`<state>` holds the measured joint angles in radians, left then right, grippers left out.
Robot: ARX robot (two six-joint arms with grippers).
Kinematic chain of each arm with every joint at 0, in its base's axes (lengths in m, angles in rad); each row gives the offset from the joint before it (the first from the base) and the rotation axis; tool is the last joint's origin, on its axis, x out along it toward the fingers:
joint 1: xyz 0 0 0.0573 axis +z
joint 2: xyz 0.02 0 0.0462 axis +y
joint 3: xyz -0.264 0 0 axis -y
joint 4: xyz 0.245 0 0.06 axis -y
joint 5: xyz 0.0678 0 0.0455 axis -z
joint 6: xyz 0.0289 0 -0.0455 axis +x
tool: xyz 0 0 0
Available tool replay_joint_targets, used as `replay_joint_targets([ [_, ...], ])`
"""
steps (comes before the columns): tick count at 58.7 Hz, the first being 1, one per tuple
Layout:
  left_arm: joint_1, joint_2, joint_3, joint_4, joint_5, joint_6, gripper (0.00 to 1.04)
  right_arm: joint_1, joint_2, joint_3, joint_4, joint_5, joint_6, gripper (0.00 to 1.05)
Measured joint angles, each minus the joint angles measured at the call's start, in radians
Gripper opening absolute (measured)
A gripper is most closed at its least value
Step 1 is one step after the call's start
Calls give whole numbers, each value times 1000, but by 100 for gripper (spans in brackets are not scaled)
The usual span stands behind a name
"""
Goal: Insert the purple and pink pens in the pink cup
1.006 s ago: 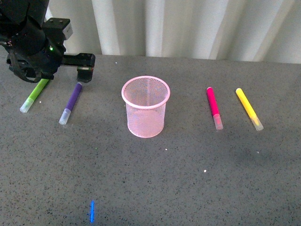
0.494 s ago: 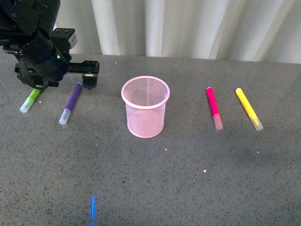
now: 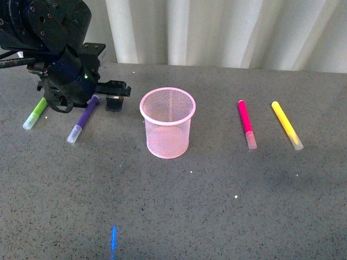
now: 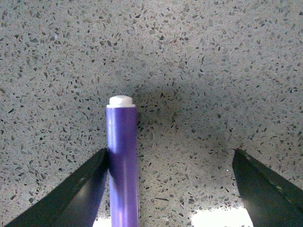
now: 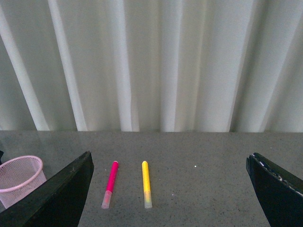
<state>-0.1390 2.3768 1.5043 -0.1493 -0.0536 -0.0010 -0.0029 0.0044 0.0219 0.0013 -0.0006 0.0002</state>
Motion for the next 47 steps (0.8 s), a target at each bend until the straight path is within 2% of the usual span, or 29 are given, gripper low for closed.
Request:
replay_joint_targets([
  [12, 1, 0, -5, 2, -11, 4, 48, 0, 0, 0, 0, 0, 0, 98],
  [18, 5, 0, -7, 7, -17, 5, 26, 0, 0, 0, 0, 0, 0, 98],
  [23, 6, 0, -10, 16, -19, 7, 15, 0, 0, 0, 0, 0, 0, 98],
  [47, 7, 0, -27, 56, -22, 22, 12, 0, 0, 0, 0, 0, 0, 98],
])
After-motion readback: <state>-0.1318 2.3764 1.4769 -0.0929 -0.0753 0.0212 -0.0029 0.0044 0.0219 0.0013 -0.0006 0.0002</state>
